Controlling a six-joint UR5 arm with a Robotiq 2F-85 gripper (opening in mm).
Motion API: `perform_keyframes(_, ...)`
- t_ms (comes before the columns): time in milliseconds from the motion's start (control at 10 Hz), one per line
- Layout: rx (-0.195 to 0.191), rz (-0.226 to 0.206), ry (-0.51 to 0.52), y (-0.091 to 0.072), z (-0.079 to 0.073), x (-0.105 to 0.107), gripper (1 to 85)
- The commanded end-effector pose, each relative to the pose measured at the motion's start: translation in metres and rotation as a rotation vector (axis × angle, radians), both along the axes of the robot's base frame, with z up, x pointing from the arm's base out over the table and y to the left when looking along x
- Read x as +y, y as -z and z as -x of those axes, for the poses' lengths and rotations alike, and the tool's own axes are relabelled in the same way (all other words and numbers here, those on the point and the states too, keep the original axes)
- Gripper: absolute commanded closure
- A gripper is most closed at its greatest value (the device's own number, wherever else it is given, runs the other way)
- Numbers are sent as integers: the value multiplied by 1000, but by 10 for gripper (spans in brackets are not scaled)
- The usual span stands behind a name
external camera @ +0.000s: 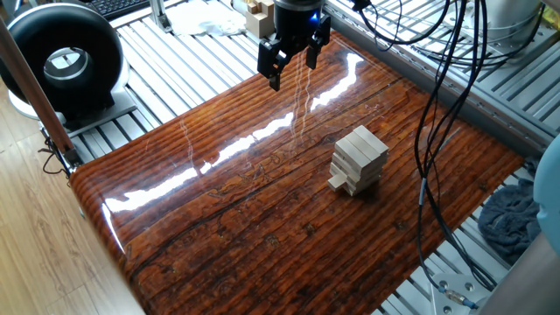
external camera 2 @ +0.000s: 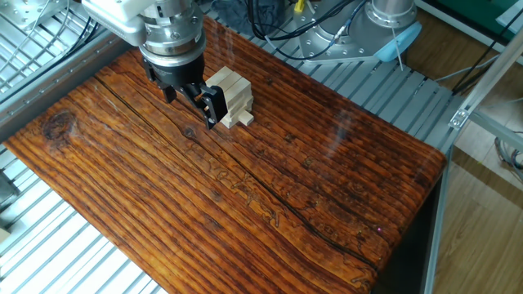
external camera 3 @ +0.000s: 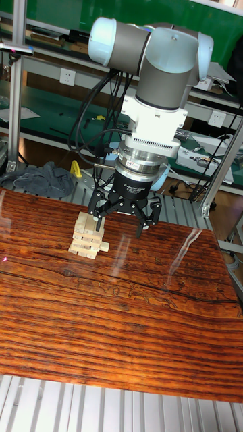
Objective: Play Jenga
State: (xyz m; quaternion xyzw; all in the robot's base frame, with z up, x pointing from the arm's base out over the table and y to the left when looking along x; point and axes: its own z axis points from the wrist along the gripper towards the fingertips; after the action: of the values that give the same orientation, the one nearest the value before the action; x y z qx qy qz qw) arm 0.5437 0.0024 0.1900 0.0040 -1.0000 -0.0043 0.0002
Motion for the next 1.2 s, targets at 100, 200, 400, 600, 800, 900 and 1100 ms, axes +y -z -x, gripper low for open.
perform_keyframes(100, 126, 23, 189, 2, 35, 0, 843)
perform_keyframes(200, 111, 20, 193, 11, 34, 2, 843)
perform_keyframes(400, 103, 4, 200, 11, 33, 8, 843)
perform_keyframes(600, 96, 12, 176, 10, 31, 8, 843)
perform_keyframes(800, 51, 22, 129, -4, 24, 9, 843)
perform_keyframes(900, 13, -16, 131, -7, 15, 26, 843)
perform_keyframes(1100, -3, 25, -162, -13, 9, 29, 843)
